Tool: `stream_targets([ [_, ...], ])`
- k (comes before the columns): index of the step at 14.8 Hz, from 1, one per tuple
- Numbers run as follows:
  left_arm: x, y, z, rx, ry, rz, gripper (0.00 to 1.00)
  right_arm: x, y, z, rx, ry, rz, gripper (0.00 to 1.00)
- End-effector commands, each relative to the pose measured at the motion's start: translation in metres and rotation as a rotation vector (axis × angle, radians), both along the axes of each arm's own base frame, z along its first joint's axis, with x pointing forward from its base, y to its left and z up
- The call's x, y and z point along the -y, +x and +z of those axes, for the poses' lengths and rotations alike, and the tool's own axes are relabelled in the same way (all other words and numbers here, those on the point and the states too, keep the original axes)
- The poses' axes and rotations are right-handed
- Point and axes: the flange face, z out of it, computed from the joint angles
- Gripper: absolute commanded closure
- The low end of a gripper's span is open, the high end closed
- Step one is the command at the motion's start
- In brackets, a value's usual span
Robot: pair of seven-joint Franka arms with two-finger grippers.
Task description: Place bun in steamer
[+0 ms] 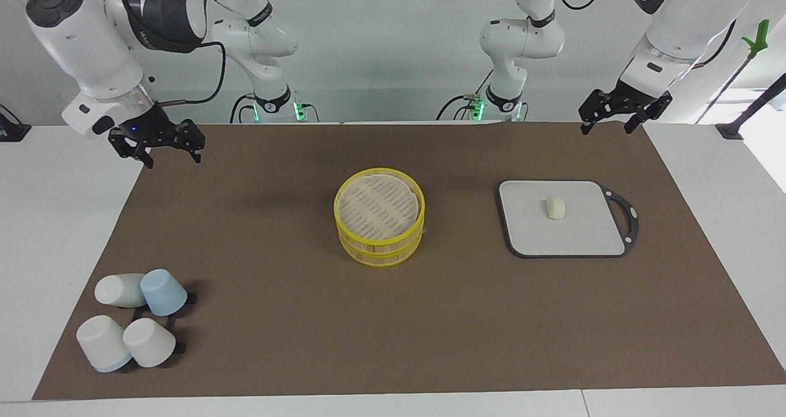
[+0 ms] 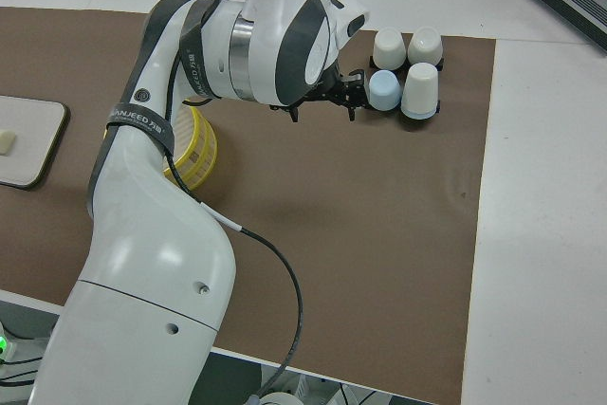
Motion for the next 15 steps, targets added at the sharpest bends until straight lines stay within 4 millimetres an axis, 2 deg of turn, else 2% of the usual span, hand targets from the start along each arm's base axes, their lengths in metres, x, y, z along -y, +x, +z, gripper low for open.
stream_targets([
  [1, 0.003, 0.002, 0.002, 0.013, -0.006, 0.005, 0.0, 0.001, -0.001, 0.002, -0.004, -0.01, 0.025, 0.0],
  [6, 0.003, 0.002, 0.002, 0.014, -0.006, 0.008, 0.0, 0.001, -0.002, 0.0, -0.007, -0.009, 0.024, 0.0],
  [7, 0.003, 0.001, 0.002, 0.013, -0.006, 0.008, 0.0, -0.003, -0.001, 0.0, -0.003, -0.005, 0.023, 0.0],
  [9, 0.003, -0.001, -0.004, 0.001, -0.006, 0.005, 0.0, -0.026, 0.005, -0.002, 0.009, -0.002, -0.013, 0.0],
  [11, -0.003, -0.007, -0.015, 0.011, -0.012, 0.005, 0.0, -0.094, 0.021, -0.016, 0.025, -0.003, -0.064, 0.0],
  [12, -0.006, -0.014, -0.03, 0.018, -0.017, 0.008, 0.0, -0.121, 0.03, -0.022, 0.037, -0.004, -0.089, 0.0],
  [14, -0.009, -0.033, -0.065, 0.039, -0.029, 0.007, 0.0, -0.201, 0.047, -0.036, 0.043, 0.029, -0.157, 0.01],
  [15, -0.009, -0.039, -0.079, 0.039, -0.031, 0.005, 0.0, -0.231, 0.053, -0.043, 0.043, 0.037, -0.184, 0.01],
])
